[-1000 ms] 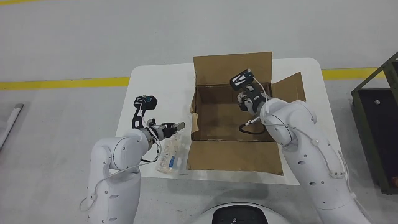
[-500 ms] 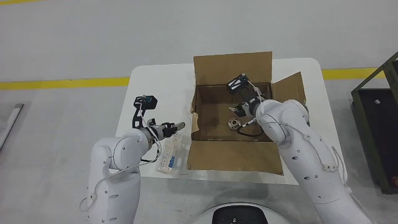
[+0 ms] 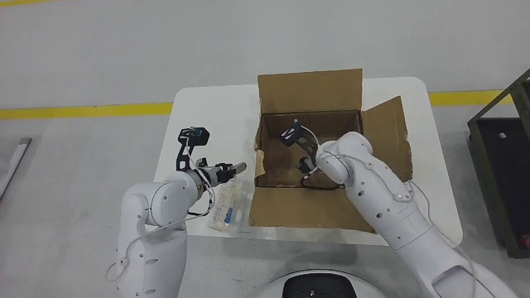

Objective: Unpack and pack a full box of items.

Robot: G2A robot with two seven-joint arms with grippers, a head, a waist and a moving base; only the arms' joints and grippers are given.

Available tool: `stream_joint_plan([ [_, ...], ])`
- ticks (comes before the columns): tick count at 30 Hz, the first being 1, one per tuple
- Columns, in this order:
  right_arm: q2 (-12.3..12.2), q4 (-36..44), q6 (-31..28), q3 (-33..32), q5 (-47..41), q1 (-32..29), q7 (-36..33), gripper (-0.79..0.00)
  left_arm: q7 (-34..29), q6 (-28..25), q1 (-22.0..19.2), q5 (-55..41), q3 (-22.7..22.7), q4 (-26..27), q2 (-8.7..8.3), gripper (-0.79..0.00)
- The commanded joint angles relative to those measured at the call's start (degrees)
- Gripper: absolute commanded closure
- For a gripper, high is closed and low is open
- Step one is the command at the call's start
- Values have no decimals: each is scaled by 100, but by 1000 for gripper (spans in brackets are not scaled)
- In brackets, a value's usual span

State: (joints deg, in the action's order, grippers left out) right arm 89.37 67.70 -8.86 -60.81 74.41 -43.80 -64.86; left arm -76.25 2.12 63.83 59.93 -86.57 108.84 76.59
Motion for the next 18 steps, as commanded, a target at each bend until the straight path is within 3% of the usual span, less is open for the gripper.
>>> stream_joint_plan([
  [1, 18, -124, 0, 55, -50, 76, 26, -785, 0, 0, 0, 0, 0, 0, 0, -785],
  [18, 12, -86, -33, 170, 93, 35, 75, -785, 0, 0, 0, 0, 0, 0, 0, -785],
])
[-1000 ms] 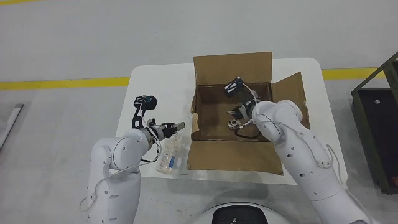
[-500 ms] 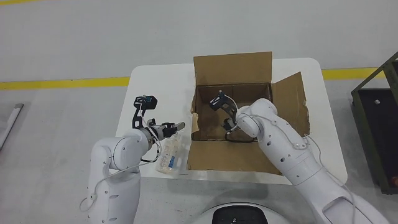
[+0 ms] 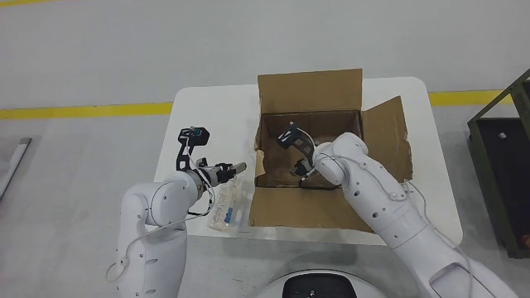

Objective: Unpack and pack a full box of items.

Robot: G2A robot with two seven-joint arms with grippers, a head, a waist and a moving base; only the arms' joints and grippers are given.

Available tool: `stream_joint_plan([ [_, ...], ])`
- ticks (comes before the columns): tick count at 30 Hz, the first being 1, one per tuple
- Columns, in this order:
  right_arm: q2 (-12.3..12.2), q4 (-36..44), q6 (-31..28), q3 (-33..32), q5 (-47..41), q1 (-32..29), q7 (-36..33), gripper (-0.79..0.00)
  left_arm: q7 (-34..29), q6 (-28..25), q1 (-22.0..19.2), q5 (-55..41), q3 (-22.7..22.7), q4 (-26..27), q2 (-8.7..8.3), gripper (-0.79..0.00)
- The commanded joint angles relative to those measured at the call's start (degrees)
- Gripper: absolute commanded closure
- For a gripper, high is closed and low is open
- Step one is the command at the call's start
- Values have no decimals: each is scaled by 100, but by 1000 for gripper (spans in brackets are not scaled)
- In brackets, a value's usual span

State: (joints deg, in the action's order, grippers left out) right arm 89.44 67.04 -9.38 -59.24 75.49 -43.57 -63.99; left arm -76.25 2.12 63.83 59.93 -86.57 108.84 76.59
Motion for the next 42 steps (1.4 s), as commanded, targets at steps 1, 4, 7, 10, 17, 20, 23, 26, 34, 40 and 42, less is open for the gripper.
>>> stream_joint_plan([
  [1, 9, -61, 35, 27, -19, 25, -16, -785, 0, 0, 0, 0, 0, 0, 0, -785],
  [4, 32, -225, 126, 87, -45, 93, -48, -785, 0, 0, 0, 0, 0, 0, 0, -785],
  [7, 56, -401, 193, 158, -23, 170, -11, -625, 0, 0, 0, 0, 0, 0, 0, -785],
  [10, 84, -623, 193, 217, -84, 254, 34, -376, 0, 0, 0, 0, 0, 0, 0, -785],
  [17, 162, -1098, 219, 347, -242, 483, 172, -573, 0, 0, 0, 0, 0, 0, 0, -785],
  [20, 188, -1250, 268, 385, -269, 560, 222, -573, 0, 0, 0, 0, 0, 0, 0, -785],
  [23, 203, -1354, 291, 398, -297, 617, 267, -603, 0, 0, 0, 0, 0, 0, 0, -785],
  [26, 207, -1480, 335, 377, -313, 673, 302, -594, 0, 0, 0, 0, 0, 0, 0, -785],
  [34, 244, -1811, 352, 418, -372, 790, 425, -489, 0, 0, 0, 0, 0, 0, 0, -785],
  [40, 274, -1958, 428, 452, -393, 850, 516, -379, 0, 0, 0, 0, 0, 0, 0, -785],
  [42, 279, -2007, 480, 453, -380, 867, 557, -348, 0, 0, 0, 0, 0, 0, 0, -785],
])
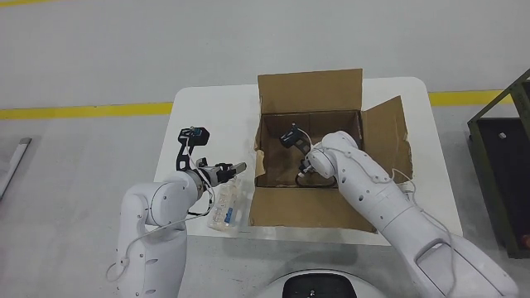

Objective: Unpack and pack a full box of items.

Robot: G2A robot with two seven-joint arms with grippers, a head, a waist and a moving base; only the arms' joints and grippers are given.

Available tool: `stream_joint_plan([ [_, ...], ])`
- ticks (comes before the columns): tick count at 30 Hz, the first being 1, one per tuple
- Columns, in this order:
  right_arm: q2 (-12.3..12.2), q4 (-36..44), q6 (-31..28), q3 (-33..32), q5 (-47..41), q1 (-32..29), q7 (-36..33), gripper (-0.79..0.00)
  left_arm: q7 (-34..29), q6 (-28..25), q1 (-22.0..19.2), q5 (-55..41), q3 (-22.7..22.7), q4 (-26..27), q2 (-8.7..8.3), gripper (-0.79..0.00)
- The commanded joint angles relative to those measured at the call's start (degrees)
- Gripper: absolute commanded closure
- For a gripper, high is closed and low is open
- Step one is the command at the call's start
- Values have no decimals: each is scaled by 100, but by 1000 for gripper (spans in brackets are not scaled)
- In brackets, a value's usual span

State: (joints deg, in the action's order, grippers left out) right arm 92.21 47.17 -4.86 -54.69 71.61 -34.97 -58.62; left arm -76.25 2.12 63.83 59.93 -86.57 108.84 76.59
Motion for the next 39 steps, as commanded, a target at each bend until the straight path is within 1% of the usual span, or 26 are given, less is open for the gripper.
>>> stream_joint_plan([
  [1, 3, -30, 40, -5, 4, 9, 38, -354, 0, 0, 0, 0, 0, 0, 0, -785],
  [3, 6, -59, 45, -6, 1, 19, 61, -372, 0, 0, 0, 0, 0, 0, 0, -785],
  [7, 7, -90, 70, -15, 4, 29, 77, -372, 0, 0, 0, 0, 0, 0, 0, -785],
  [20, 22, -270, 95, -11, 1, 56, 195, -329, 0, 0, 0, 0, 0, 0, 0, -785],
  [39, 119, -532, 90, 146, 0, 199, 266, -320, 0, 0, 0, 0, 0, 0, 0, -785],
])
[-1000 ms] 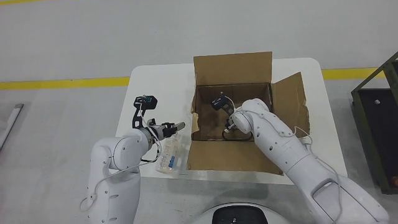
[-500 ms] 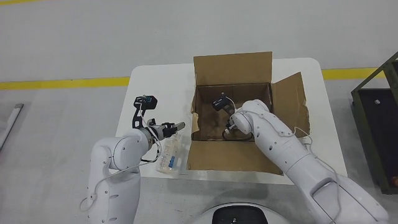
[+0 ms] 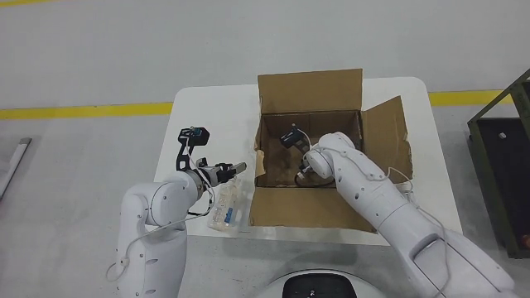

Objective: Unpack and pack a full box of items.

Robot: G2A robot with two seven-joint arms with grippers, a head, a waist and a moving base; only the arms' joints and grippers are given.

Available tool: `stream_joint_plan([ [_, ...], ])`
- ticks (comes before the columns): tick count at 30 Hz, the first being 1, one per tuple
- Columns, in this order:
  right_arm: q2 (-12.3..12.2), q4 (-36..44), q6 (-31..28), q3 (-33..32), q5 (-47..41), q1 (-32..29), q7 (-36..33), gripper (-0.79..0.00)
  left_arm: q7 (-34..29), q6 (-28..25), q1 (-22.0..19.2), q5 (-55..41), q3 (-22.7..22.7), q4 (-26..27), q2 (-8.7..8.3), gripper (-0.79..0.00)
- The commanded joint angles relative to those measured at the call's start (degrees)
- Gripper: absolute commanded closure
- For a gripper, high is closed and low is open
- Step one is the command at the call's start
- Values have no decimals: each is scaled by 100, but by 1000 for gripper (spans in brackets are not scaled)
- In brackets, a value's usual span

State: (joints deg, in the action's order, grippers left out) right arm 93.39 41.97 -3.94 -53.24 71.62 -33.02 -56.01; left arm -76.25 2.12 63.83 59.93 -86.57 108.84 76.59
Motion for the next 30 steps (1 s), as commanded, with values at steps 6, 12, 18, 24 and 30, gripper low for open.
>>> stream_joint_plan([
  [6, 22, -104, 3, 16, -16, 30, 22, -296, 0, 0, 0, 0, 0, 0, 0, -785],
  [12, 45, -191, 17, 39, -19, 56, 50, -172, 0, 0, 0, 0, 0, 0, 0, -785],
  [18, 59, -223, -12, 36, -48, 86, 87, 0, 0, 0, 0, 0, 0, 0, 0, -785],
  [24, 8, 214, -57, -102, -95, 40, 90, 0, 0, 0, 0, 0, 0, 0, 0, -785],
  [30, -233, 1709, -79, -600, 94, -411, -219, 0, 0, 0, 0, 0, 0, 0, 0, -785],
])
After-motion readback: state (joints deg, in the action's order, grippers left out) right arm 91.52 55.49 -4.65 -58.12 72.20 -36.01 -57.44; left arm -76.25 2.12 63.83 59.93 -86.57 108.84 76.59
